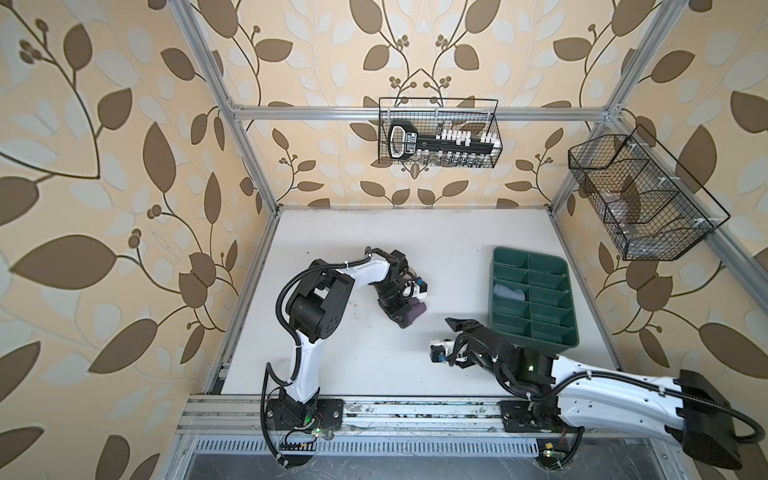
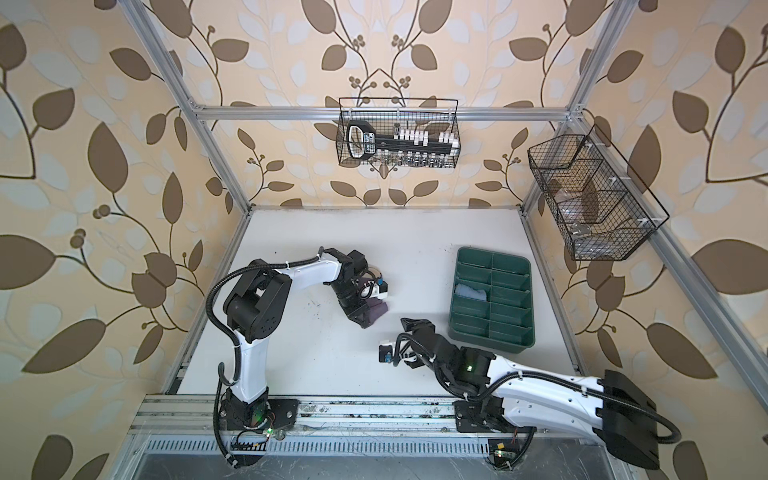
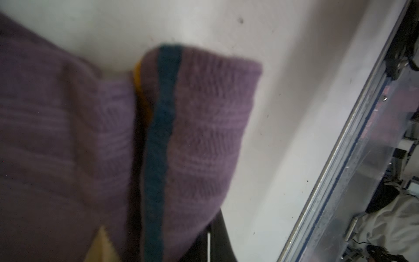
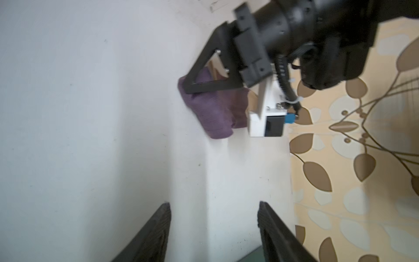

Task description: Roll the socks

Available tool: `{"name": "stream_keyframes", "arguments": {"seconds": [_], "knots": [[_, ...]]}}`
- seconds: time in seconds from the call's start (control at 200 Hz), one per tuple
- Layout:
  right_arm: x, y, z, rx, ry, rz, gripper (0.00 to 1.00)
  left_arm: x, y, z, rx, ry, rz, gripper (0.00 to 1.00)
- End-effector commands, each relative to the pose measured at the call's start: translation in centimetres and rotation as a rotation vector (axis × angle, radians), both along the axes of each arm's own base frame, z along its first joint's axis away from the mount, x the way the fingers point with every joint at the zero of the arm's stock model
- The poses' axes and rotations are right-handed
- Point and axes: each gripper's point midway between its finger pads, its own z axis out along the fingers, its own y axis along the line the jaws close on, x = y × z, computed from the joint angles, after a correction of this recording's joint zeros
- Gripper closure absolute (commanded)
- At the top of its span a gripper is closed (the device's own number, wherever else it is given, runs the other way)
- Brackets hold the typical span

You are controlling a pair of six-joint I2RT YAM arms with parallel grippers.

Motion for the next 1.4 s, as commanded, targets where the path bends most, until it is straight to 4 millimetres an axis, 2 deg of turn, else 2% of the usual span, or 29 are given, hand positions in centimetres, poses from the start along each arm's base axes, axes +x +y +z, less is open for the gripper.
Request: {"name": "stream_keyframes", "arguments": {"seconds": [0.0,0.125,0.26,0.49,0.65,0.715,0.875,0.915,1.005,1.055,1.16,1.275,1.395], "knots": [[1.7,3.8,1.6,0.012,-0.126,0.079,0.37,0.4,1.0,-0.9,0.037,0.063,0.035,1.0],[3.8,7.1,-0.5,-0.05,-0.142,0.111,0.37,0.7,1.2,-1.0,0.037,0.078,0.049,1.0],[6.2,8.9,-2.4,-0.066,-0.128,0.109,0.38,0.8,1.2,-1.0,0.033,0.079,0.054,1.0],[8.6,8.3,-6.2,-0.156,-0.073,0.103,0.4,1.0,1.2,-1.3,0.039,0.09,0.058,1.0],[9.0,7.5,-8.7,-0.212,-0.019,0.087,0.47,1.0,1.2,-1.2,0.035,0.083,0.058,1.0],[8.7,7.4,-9.2,-0.232,0.007,0.094,0.55,0.9,1.2,-1.2,0.034,0.082,0.058,1.0],[7.4,6.7,-10.3,-0.291,0.077,0.111,1.0,1.3,0.8,0.1,-0.004,0.038,0.066,1.0],[6.9,6.3,-10.5,-0.312,0.095,0.114,1.0,1.5,0.8,0.6,-0.012,0.023,0.07,0.99],[5.9,5.2,-11.0,-0.358,0.152,0.098,1.0,2.2,0.8,2.2,-0.021,-0.042,0.092,0.85],[5.2,4.3,-11.2,-0.383,0.204,0.08,1.0,2.8,1.0,3.1,-0.014,-0.102,0.117,0.74],[3.5,2.5,-11.4,-0.421,0.321,0.04,1.0,4.0,2.1,5.6,0.001,-0.256,0.18,0.61],[1.5,0.8,-11.2,-0.452,0.46,0.002,1.0,5.6,4.3,9.2,0.035,-0.434,0.283,0.59],[-0.4,0.9,-10.3,-0.442,0.603,-0.018,1.0,6.2,7.7,13.6,0.095,-0.657,0.396,0.58]]}}
